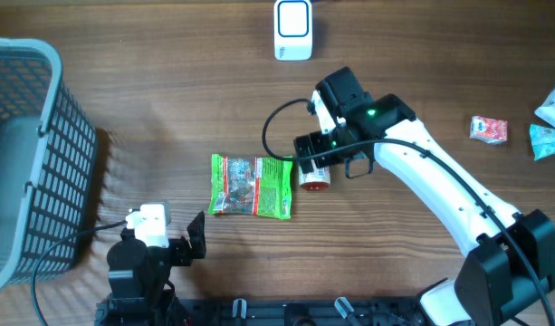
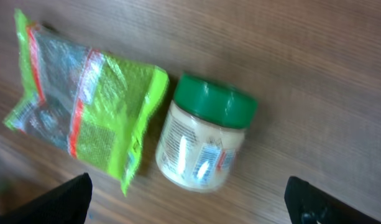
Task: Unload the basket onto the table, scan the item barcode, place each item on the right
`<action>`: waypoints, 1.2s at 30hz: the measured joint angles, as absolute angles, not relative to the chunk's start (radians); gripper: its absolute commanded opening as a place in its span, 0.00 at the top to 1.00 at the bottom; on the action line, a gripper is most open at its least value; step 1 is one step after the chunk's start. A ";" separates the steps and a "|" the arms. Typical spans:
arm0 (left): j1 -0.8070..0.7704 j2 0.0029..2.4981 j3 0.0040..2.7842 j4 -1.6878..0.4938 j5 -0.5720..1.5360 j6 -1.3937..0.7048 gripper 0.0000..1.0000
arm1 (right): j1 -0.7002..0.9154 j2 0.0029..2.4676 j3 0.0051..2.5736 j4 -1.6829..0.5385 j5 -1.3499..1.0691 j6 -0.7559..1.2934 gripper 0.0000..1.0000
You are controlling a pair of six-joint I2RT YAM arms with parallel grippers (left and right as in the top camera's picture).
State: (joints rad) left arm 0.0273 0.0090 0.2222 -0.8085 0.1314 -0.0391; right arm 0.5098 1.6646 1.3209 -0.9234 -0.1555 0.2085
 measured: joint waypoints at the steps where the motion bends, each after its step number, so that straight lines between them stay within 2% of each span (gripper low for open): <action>1: 0.027 0.009 0.222 -0.808 0.131 -0.039 0.00 | 0.510 1.665 1.321 -0.892 -0.158 0.225 0.00; 5: 0.027 0.009 0.222 -0.808 0.131 -0.039 0.00 | 0.510 1.730 1.324 -0.856 -0.164 0.300 0.01; 10: 0.027 0.009 0.222 -0.808 0.131 -0.039 0.00 | 0.509 1.939 1.325 -0.854 -0.176 0.405 0.01; 16: 0.027 0.009 0.222 -0.808 0.131 -0.039 0.00 | 0.482 1.995 1.346 -0.827 -0.234 0.439 0.25; 19: 0.027 0.009 0.222 -0.808 0.131 -0.039 0.00 | 0.474 1.996 1.379 -0.865 -0.243 0.430 0.33; 20: 0.027 0.009 0.222 -0.808 0.131 -0.039 0.00 | 0.471 1.996 1.402 -0.893 -0.244 0.420 0.38; 21: 0.027 0.009 0.222 -0.808 0.131 -0.039 0.00 | 0.471 1.996 1.421 -0.917 -0.243 0.406 0.46; 23: 0.027 0.009 0.222 -0.808 0.131 -0.039 0.00 | 0.470 1.998 1.486 -0.959 -0.243 0.384 0.52; 30: 0.027 0.009 0.222 -0.808 0.131 -0.039 0.00 | 0.469 2.000 1.643 -1.019 -0.231 0.356 0.52; 36: 0.027 0.009 0.222 -0.808 0.131 -0.039 0.00 | 0.468 2.000 1.643 -0.810 -0.083 0.353 0.55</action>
